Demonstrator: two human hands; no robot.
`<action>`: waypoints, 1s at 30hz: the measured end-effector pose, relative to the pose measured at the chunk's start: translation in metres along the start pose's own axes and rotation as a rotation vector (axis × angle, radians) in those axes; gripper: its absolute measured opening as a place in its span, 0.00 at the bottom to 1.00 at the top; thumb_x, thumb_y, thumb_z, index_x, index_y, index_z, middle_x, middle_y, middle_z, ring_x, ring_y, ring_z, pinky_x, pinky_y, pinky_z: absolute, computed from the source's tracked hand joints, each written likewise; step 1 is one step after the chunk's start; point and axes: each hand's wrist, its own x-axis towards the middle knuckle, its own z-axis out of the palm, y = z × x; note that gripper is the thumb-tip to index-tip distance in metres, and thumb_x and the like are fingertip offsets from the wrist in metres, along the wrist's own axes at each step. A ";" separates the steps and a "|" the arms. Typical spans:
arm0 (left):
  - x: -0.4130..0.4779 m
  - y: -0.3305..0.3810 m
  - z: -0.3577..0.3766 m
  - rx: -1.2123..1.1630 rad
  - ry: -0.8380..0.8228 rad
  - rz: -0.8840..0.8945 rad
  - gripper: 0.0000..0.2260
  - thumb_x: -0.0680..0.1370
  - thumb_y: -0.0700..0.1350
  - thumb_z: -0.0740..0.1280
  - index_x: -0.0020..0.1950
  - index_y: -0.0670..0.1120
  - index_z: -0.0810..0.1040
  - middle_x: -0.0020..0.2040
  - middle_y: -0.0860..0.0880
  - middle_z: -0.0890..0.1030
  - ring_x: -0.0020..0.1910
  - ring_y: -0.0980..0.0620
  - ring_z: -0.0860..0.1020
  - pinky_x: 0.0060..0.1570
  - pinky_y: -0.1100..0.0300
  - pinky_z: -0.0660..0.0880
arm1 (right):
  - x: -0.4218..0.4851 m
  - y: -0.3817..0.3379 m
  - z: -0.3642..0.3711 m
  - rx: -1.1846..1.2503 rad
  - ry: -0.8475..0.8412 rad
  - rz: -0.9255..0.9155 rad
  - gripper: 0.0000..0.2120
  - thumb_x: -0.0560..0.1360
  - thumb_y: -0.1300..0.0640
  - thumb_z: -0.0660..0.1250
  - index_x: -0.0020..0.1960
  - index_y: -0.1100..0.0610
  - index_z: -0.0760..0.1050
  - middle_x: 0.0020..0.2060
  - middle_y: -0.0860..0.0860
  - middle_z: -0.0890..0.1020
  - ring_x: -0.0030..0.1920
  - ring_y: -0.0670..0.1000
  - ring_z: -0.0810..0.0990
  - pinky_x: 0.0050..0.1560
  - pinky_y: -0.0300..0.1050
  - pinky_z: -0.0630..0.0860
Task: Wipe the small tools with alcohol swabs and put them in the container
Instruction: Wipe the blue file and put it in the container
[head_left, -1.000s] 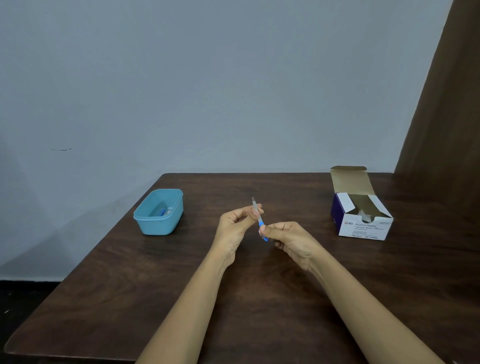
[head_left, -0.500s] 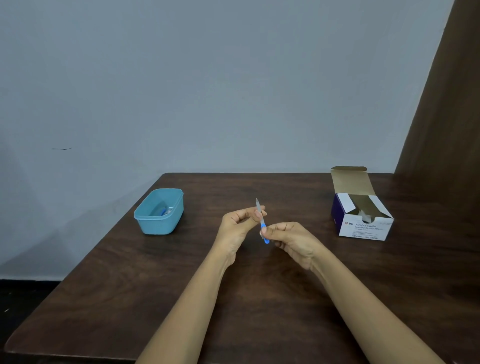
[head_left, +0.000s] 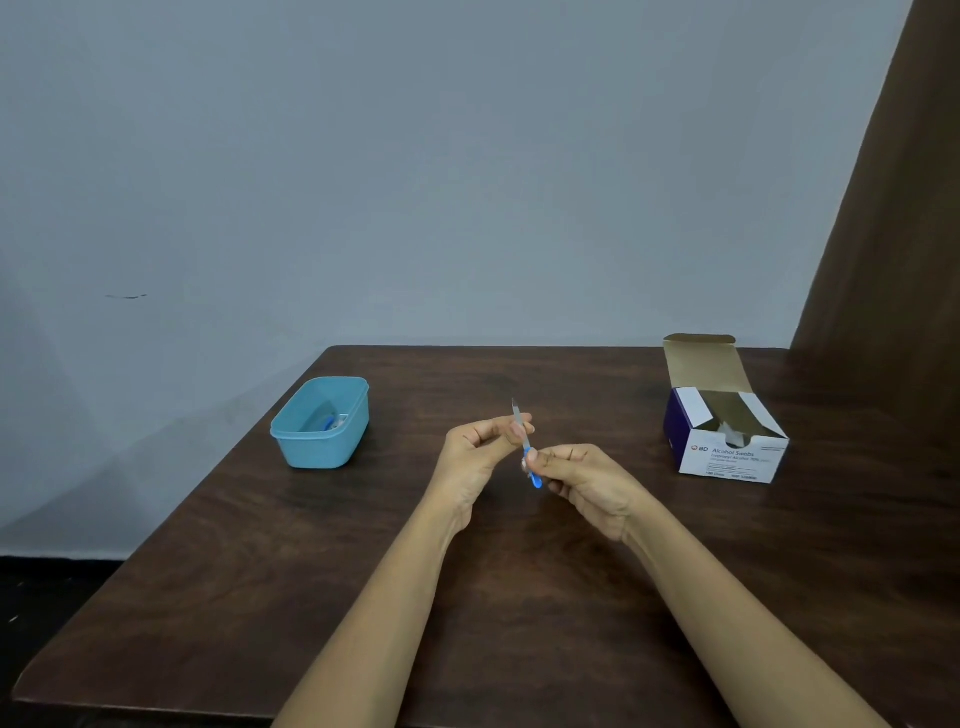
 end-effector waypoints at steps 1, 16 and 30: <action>0.000 0.000 0.000 0.002 0.000 -0.003 0.05 0.74 0.46 0.71 0.46 0.47 0.84 0.50 0.57 0.84 0.54 0.61 0.79 0.62 0.60 0.68 | 0.000 0.000 0.000 -0.004 -0.004 -0.004 0.06 0.73 0.53 0.71 0.42 0.55 0.85 0.38 0.47 0.85 0.46 0.47 0.76 0.50 0.43 0.70; 0.000 0.001 0.001 0.031 -0.021 0.000 0.06 0.74 0.46 0.71 0.47 0.46 0.85 0.51 0.56 0.84 0.55 0.60 0.79 0.58 0.63 0.69 | -0.001 0.000 0.002 0.039 0.014 -0.039 0.05 0.71 0.54 0.72 0.40 0.54 0.85 0.40 0.48 0.85 0.47 0.47 0.77 0.52 0.44 0.70; -0.002 0.001 0.002 0.031 -0.032 0.005 0.07 0.73 0.47 0.71 0.47 0.45 0.84 0.50 0.57 0.84 0.52 0.63 0.80 0.52 0.69 0.69 | -0.003 -0.002 0.002 0.073 0.021 -0.033 0.06 0.72 0.54 0.72 0.42 0.56 0.84 0.38 0.47 0.84 0.43 0.46 0.75 0.47 0.42 0.70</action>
